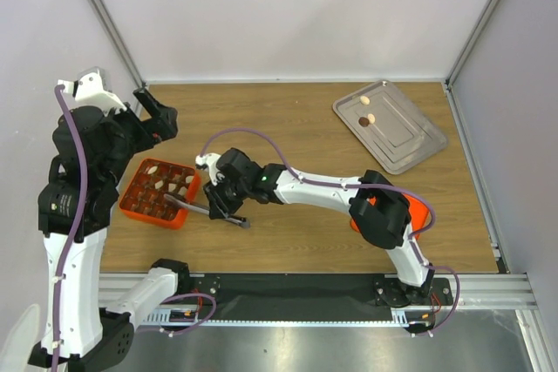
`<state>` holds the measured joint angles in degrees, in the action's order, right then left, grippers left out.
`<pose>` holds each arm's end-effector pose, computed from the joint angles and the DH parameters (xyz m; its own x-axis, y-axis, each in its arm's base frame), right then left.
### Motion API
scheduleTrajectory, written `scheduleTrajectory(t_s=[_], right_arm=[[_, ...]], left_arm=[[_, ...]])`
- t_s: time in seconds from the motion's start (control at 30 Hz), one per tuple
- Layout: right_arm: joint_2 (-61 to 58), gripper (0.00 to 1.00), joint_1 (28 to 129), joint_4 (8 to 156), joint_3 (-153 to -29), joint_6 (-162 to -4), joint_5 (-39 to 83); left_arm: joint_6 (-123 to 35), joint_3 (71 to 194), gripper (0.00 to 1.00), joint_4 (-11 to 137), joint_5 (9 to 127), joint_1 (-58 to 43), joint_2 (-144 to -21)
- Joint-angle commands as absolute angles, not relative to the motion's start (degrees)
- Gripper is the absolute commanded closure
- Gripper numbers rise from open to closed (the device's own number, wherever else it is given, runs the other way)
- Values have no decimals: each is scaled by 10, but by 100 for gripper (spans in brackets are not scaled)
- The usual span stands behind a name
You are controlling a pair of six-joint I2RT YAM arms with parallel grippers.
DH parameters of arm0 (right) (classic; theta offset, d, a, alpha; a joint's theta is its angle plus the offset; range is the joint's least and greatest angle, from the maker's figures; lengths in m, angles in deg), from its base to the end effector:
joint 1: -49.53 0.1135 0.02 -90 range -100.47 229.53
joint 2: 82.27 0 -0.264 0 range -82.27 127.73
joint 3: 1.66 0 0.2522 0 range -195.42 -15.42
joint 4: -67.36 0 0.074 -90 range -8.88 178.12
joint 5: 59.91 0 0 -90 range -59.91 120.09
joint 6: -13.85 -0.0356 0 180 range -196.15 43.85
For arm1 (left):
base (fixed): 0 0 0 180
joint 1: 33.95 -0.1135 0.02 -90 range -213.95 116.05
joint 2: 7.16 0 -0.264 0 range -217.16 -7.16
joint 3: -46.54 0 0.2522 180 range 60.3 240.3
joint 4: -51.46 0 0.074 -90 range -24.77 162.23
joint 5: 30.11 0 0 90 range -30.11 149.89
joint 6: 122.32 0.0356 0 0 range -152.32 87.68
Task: Pack the chocolate
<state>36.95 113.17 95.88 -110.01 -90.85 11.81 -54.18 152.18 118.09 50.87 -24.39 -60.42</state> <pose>0.2031 0.4349 0.2279 -0.5158 -0.4981 -0.6970 -0.8556 0.3420 0.3886 0.1211 -0.0147 0.4980 -0.2306 -0.3341 -0.9139 -0.0772 0.9425 -0.3251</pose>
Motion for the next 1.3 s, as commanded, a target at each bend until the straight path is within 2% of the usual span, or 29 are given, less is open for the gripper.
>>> scheduleTrajectory(t_s=[0.0, 0.13, 0.37, 0.77, 0.9, 1.03, 1.1, 1.27], right_arm=[[372, 66, 1132, 949, -1135, -897, 135], [371, 60, 1132, 954, -1139, -891, 143], [360, 59, 1128, 959, -1154, -889, 154], [190, 60, 1044, 975, -1097, -897, 175], [127, 60, 956, 1010, -1044, -885, 235], [90, 59, 809, 1037, -988, -852, 325], [100, 57, 756, 1048, -986, -846, 341], [167, 56, 625, 1044, -1038, -817, 307]], left_arm=[[-532, 1522, 0, 1159, 514, -248, -605], [-534, 1522, 0, 1156, 516, -248, -608], [-534, 1536, 0, 1155, 528, -248, -618], [-535, 1592, 0, 1165, 568, -248, -639], [-535, 1599, 0, 1167, 580, -248, -641], [-543, 1559, 0, 1145, 614, -247, -639], [-559, 1507, 0, 1113, 645, -247, -632], [-576, 1463, 0, 1086, 687, -247, -651]])
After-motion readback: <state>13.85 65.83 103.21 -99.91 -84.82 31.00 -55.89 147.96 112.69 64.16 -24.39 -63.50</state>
